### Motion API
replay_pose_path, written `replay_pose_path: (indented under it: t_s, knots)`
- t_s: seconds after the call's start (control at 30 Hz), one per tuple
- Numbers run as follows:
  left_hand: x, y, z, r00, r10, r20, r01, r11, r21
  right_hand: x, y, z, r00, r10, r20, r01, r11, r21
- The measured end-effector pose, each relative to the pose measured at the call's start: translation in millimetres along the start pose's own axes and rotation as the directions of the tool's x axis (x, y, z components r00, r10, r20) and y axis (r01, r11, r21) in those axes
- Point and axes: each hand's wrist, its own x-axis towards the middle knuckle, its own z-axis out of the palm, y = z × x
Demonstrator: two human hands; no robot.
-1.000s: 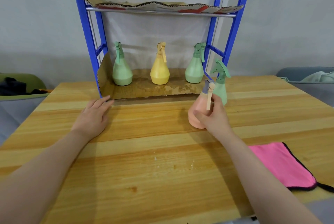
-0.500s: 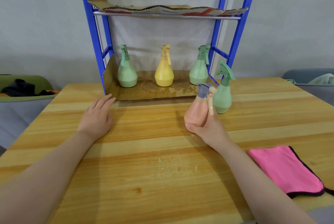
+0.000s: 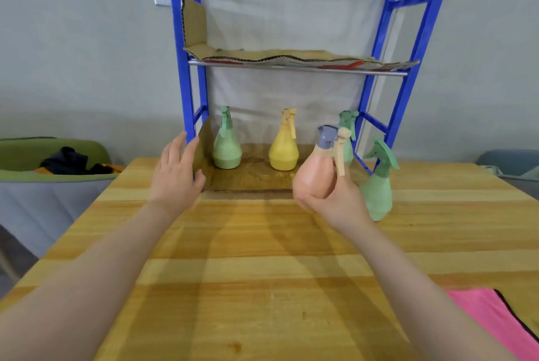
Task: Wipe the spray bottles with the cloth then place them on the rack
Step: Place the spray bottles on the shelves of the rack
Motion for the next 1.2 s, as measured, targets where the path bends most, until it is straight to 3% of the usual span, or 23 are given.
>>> replay_pose_path:
  t_s: [0.17, 0.3, 0.4, 0.5, 0.7, 0.9, 1.2]
  knots:
    - [39.3, 11.6, -28.6, 0.998, -0.043, -0.046, 0.04, 0.996, -0.074, 35.4, -57.3, -14.2, 0.994, -0.106, 0.009, 0.105, 0.993, 0.05]
    - [69.0, 20.7, -48.1, 0.988, -0.124, -0.092, 0.1, 0.966, -0.237, 68.6, -110.7, -29.2, 0.981, -0.192, -0.012, 0.192, 0.976, 0.1]
    - [89.6, 27.1, -60.8, 0.976, -0.208, -0.059, 0.174, 0.918, -0.355, 93.5, -151.1, -41.0, 0.956, -0.29, -0.049, 0.294, 0.946, 0.134]
    - [103.4, 33.5, -70.1, 0.974, -0.225, 0.001, 0.209, 0.905, -0.37, 122.5, -185.9, -49.1, 0.932, -0.353, -0.08, 0.36, 0.927, 0.103]
    - [116.1, 32.1, -68.9, 0.972, -0.234, -0.004, 0.218, 0.913, -0.344, 183.0, -224.0, -31.4, 0.944, -0.331, -0.012, 0.331, 0.942, 0.05]
    - [120.4, 16.0, -63.1, 0.971, -0.232, 0.062, 0.24, 0.934, -0.263, 217.8, -227.9, 10.4, 0.961, -0.266, 0.075, 0.269, 0.962, -0.039]
    - [124.8, 6.2, -53.5, 0.974, -0.221, 0.043, 0.225, 0.949, -0.222, 248.5, -245.4, 37.7, 0.963, -0.189, 0.194, 0.222, 0.961, -0.163]
